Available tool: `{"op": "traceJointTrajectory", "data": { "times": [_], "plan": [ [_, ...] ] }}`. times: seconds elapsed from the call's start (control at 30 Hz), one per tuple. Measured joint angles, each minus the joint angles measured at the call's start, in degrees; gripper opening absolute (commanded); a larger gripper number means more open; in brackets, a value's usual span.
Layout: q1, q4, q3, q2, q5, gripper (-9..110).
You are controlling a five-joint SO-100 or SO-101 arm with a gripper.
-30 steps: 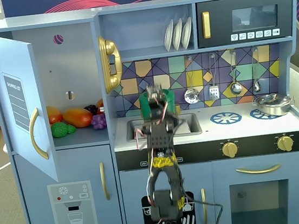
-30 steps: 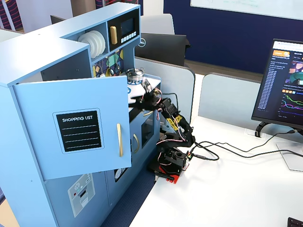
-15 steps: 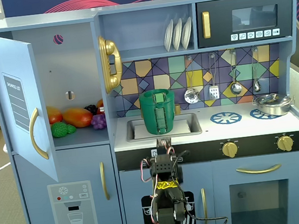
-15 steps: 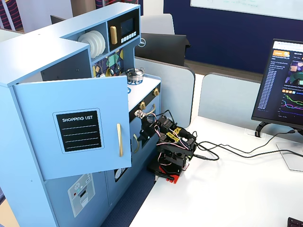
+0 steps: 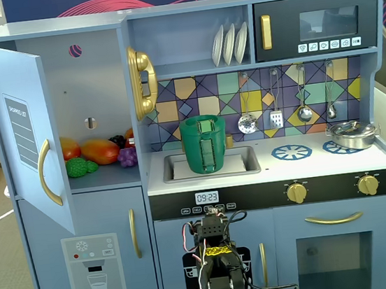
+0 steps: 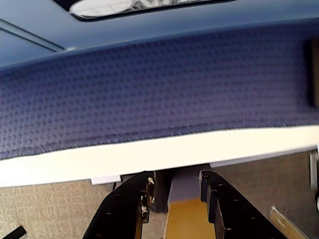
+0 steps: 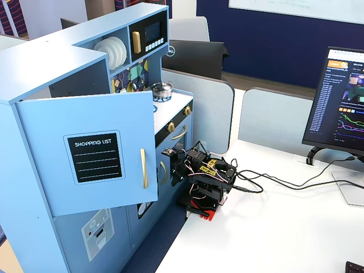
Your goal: Pick up the lid from the counter and put it on the green recipient
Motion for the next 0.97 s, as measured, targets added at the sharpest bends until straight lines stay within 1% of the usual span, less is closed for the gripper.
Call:
{"op": "traceJointTrajectory", "data": {
  "times": [0.2, 0.37, 0.97],
  "plan": [
    [0.44, 0.53, 0.09, 1.67, 0.97, 1],
    [1.05, 0.88, 0.09, 1.67, -0.44, 1],
    [1.32, 0.88, 0.09, 1.67, -0.44, 2]
  ]
}}
